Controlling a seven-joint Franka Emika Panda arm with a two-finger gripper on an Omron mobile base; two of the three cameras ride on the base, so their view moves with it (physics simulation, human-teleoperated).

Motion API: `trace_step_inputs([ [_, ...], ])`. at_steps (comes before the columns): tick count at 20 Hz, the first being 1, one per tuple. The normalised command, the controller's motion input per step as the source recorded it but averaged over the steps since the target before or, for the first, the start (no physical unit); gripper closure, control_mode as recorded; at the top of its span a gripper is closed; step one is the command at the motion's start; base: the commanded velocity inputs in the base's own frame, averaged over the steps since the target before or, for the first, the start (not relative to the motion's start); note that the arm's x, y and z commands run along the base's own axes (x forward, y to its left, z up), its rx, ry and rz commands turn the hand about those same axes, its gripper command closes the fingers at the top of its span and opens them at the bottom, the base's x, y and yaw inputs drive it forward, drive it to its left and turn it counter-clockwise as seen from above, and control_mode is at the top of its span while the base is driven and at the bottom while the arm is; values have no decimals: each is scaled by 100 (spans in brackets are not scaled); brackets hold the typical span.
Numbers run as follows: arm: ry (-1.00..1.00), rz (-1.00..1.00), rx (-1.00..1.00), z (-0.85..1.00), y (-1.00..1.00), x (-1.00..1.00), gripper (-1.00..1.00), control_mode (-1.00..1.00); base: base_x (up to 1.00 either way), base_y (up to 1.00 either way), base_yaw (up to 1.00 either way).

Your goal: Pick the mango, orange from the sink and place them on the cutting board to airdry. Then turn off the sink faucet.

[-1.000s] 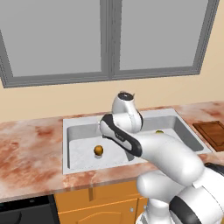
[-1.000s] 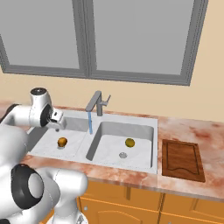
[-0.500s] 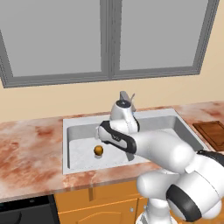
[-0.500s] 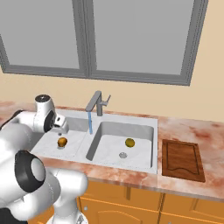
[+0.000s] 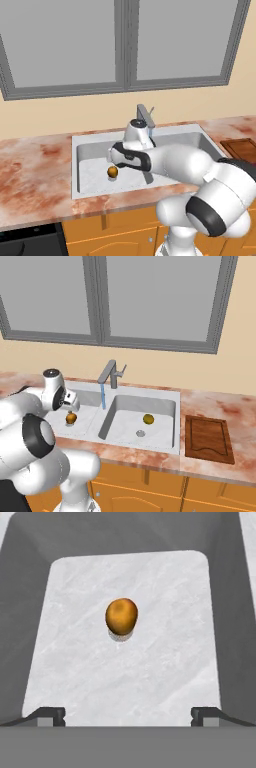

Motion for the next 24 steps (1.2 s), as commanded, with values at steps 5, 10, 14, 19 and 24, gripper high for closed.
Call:
trace_step_inputs([
  [5, 0, 0, 0, -24, 10, 18, -100, -100, 0, 0, 0],
  [10, 0, 0, 0, -16, 3, 21, -100, -100, 0, 0, 0],
  [14, 0, 0, 0, -15, 0, 13, -100, -100, 0, 0, 0],
  [19, 0, 0, 0, -20, 2, 16, -100, -100, 0, 0, 0],
  [24, 0, 0, 0, -13, 5, 14, -100, -100, 0, 0, 0],
])
